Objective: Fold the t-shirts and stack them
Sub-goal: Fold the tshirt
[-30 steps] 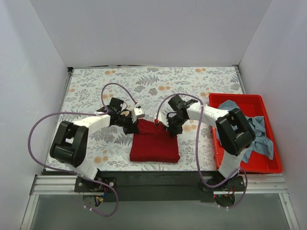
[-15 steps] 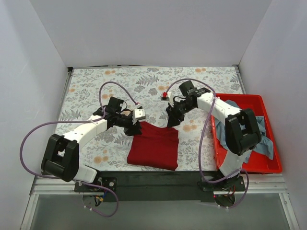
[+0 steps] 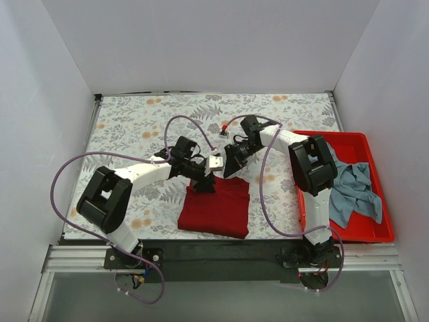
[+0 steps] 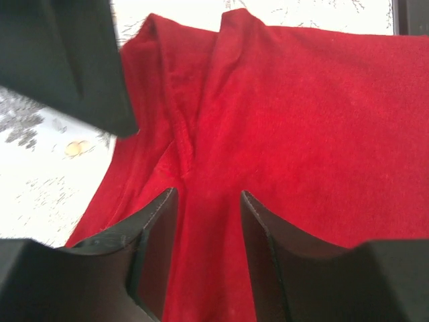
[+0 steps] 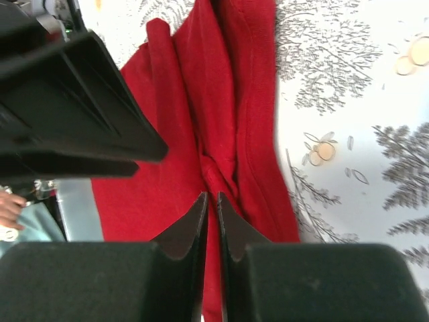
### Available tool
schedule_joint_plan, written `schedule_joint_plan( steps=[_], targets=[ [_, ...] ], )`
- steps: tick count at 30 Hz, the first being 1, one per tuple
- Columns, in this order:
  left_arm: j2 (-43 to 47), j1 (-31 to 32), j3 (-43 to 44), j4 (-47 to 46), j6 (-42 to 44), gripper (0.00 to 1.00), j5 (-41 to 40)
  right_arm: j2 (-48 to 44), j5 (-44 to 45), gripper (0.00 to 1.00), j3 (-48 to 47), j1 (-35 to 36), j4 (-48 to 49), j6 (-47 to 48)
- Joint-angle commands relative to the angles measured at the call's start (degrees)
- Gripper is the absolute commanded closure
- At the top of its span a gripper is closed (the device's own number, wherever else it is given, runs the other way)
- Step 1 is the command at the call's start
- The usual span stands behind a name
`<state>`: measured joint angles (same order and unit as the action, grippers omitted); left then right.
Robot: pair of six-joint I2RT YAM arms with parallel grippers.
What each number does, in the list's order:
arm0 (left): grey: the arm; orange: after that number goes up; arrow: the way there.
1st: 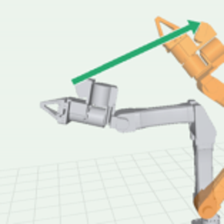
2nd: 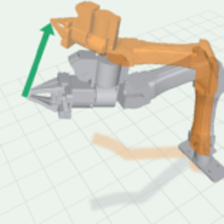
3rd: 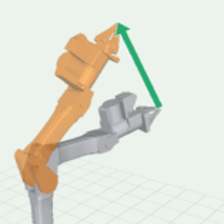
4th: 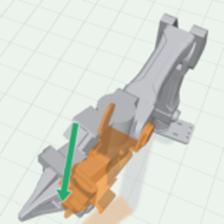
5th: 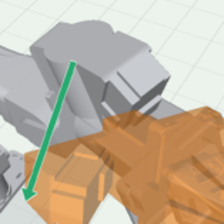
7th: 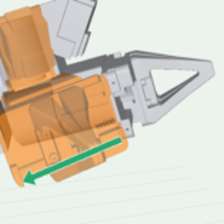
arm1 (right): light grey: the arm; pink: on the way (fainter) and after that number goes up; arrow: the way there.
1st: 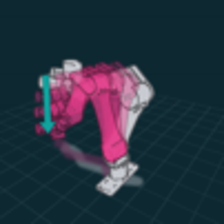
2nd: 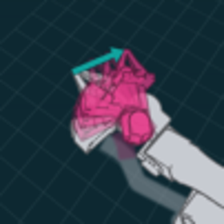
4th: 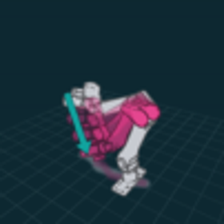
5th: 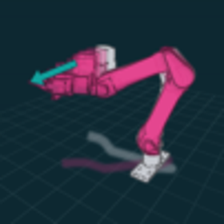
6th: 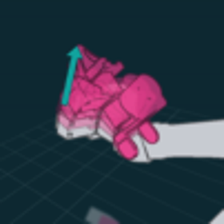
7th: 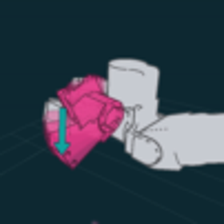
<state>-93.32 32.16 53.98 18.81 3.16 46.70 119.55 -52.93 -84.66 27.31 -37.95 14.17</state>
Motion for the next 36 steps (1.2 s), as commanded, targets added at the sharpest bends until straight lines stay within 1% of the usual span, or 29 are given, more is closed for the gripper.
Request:
schedule_joint_plan(
  steps=[1, 10, 15, 17, 19, 20, 23, 24, 28, 29, 30, 32, 33, 36],
  targets=[
    [-0.5, 1.6, 1.3, -1.6, -0.4, 0.59, 0.0, 1.0, -3.6, 0.86, -3.6, 1.1, 0.2, -2.7],
    [-3.3, 2.8, 0.8, -2.5, -0.7, 0.55, -2.4, 5.2, -4.6, 0.86, -5.2, 2.6, 0.1, -1.9],
    [-4.0, 3.8, 0.4, -2.6, 1.2, 0.54, -2.6, 7.8, -4.9, 0.86, -5.4, 3.1, 0.2, -1.4],
    [-3.8, 4.0, 0.4, -3.1, 1.2, 0.58, -2.7, 9.1, -4.9, 0.86, -5.3, 3.4, 0.4, -1.3],
    [-4.0, 4.0, 0.9, -3.3, 0.5, 0.66, -2.9, 10.2, -5.3, 0.87, -4.9, 3.5, 0.2, -1.1],
    [-3.9, 4.0, 1.0, -3.3, 0.4, 0.76, -3.1, 10.4, -5.3, 0.87, -4.7, 3.5, 0.2, -1.0],
    [-2.8, 4.0, 1.0, -3.4, 0.6, 0.90, -3.1, 11.0, -5.4, 0.88, -3.9, 3.5, 0.2, -0.3],
    [-2.2, 4.0, 0.8, -4.1, 0.6, 1.00, -3.0, 11.1, -5.4, 0.88, -3.8, 3.5, 0.2, -0.2],
    [2.1, 4.2, -1.9, -8.1, 0.4, 1.00, -4.0, 11.5, -6.1, 0.88, -2.8, 3.5, 0.1, 0.8],
    [4.1, 4.3, -3.9, -9.4, 0.7, 1.00, -4.6, 11.6, -6.2, 0.88, -2.3, 3.5, 0.0, 1.3],
    [5.2, 4.3, -4.7, -12.4, 1.0, 1.00, -6.1, 11.6, -6.3, 0.88, -1.9, 3.5, 0.0, 1.6],
    [7.4, 4.3, -7.4, -15.5, 1.8, 1.00, -7.8, 11.7, -6.4, 0.88, -1.3, 3.5, 0.0, 2.1],
    [7.7, 4.3, -7.9, -18.0, 2.0, 1.00, -9.9, 11.7, -6.5, 0.88, -0.9, 3.5, -0.1, 2.4],
    [7.5, 4.3, -8.9, -21.5, 3.0, 1.00, -12.4, 11.6, -6.7, 0.88, -0.9, 3.5, -0.2, 2.7]
  ],
)
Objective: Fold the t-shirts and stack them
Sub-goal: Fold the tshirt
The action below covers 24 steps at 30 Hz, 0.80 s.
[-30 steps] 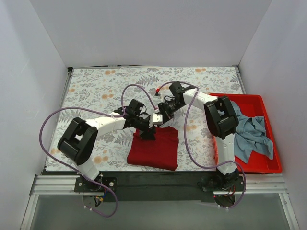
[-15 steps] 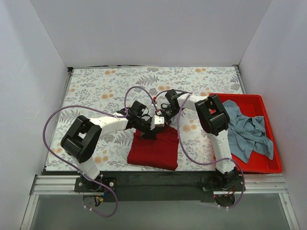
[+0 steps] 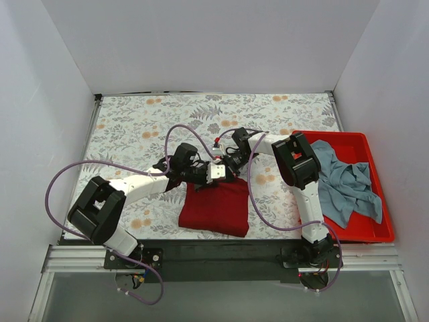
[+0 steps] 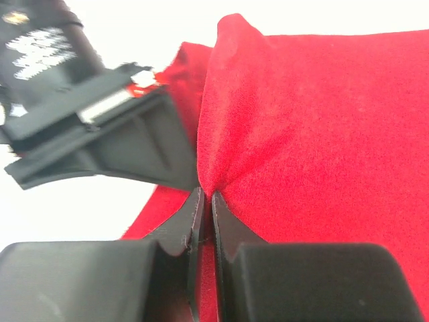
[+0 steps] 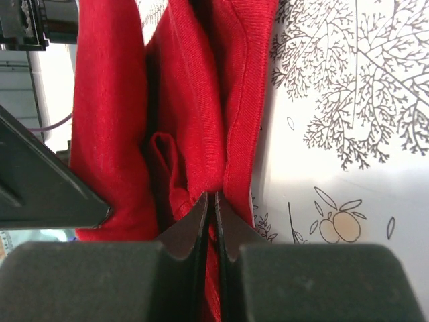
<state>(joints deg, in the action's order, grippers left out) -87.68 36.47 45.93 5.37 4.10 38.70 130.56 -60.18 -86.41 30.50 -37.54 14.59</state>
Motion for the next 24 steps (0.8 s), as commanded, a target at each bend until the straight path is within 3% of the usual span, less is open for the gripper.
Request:
schedule_joint_plan(
  steps=[1, 9, 16, 24],
  targets=[
    [1.7, 0.0, -1.2, -8.8, 2.1, 1.00, -4.7, 0.6, 0.6, 0.88, 0.7, 0.3, -0.5, 2.3],
    [0.9, 0.0, -4.0, -14.9, 2.2, 1.00, -6.6, 0.0, 0.1, 0.87, -1.1, 0.3, -1.0, 1.4],
    [5.9, 1.1, -12.9, -21.9, 8.5, 1.00, -6.2, -3.1, 5.2, 0.80, -7.5, -0.2, -3.4, 2.2],
    [8.0, 4.1, -19.0, -30.1, 12.0, 1.00, -8.6, -1.8, 11.7, 0.82, -11.1, 0.7, -10.9, 11.6]
  ],
)
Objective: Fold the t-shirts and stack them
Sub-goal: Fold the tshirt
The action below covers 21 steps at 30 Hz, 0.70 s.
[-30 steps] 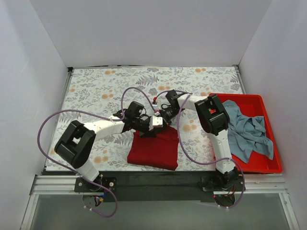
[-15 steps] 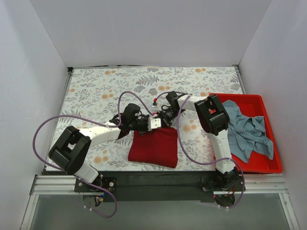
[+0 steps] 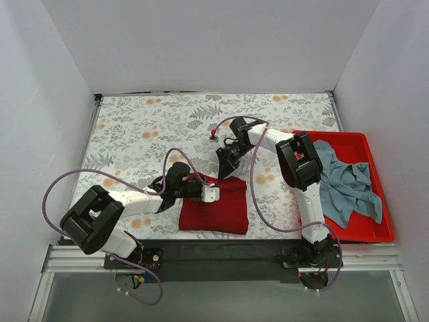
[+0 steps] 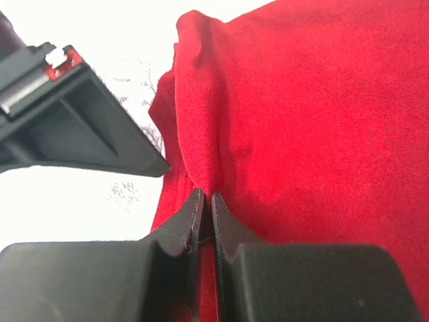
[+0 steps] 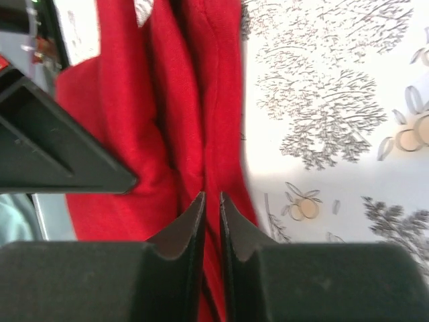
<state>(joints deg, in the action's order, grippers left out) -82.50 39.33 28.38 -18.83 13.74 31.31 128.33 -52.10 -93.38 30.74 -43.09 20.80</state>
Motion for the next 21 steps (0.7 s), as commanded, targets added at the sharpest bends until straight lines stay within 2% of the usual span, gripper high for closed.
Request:
schedule_joint_plan(
  steps=[1, 9, 14, 21],
  targets=[
    [2.9, 1.5, -1.8, -6.4, 2.6, 1.00, -1.5, 1.2, 3.7, 0.83, -5.3, 0.5, -6.2, 6.1],
    [4.5, 3.3, -4.0, -11.2, 4.0, 1.00, -4.7, 8.1, 3.0, 0.92, -10.3, 1.0, -10.2, 11.2],
    [6.0, 3.4, -4.8, -14.0, 4.5, 1.00, -6.4, 8.2, 1.5, 0.96, -7.3, 1.6, -11.7, 16.0],
    [4.9, 3.3, -5.0, -19.5, 5.8, 1.00, -9.8, 9.3, -0.2, 0.99, -6.0, 1.8, -12.4, 17.1]
  ],
)
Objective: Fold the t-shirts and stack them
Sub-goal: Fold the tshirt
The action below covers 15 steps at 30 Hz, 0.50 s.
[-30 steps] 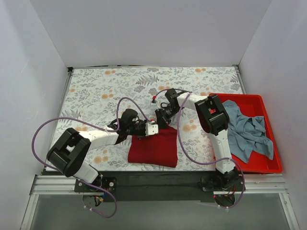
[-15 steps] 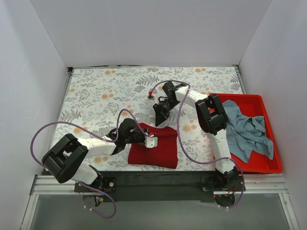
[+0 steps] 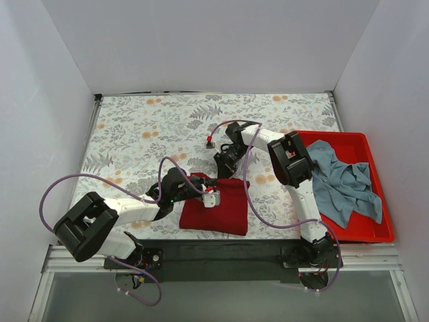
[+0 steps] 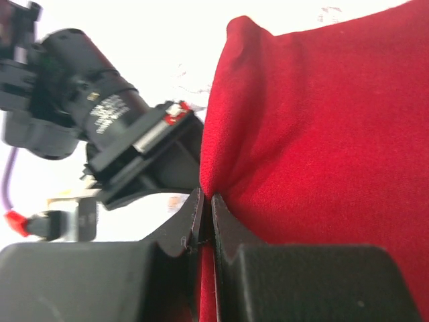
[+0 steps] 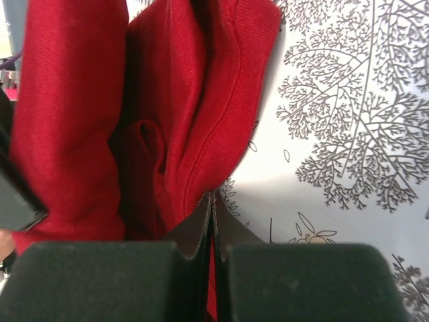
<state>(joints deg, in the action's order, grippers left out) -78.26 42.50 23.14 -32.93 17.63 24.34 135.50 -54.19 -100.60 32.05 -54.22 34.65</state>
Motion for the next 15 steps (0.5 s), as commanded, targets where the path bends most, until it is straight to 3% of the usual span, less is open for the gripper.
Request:
schedule_joint_plan(
  steps=[1, 15],
  targets=[
    [0.3, 0.2, 0.3, -5.8, 2.2, 1.00, -3.3, 2.2, 1.8, 0.99, 1.1, 0.5, -1.3, 3.1],
    [-6.6, -1.5, 2.2, -14.4, 3.8, 1.00, -6.0, 2.6, 0.9, 0.99, 0.6, 0.4, -2.8, 4.0]
  ],
)
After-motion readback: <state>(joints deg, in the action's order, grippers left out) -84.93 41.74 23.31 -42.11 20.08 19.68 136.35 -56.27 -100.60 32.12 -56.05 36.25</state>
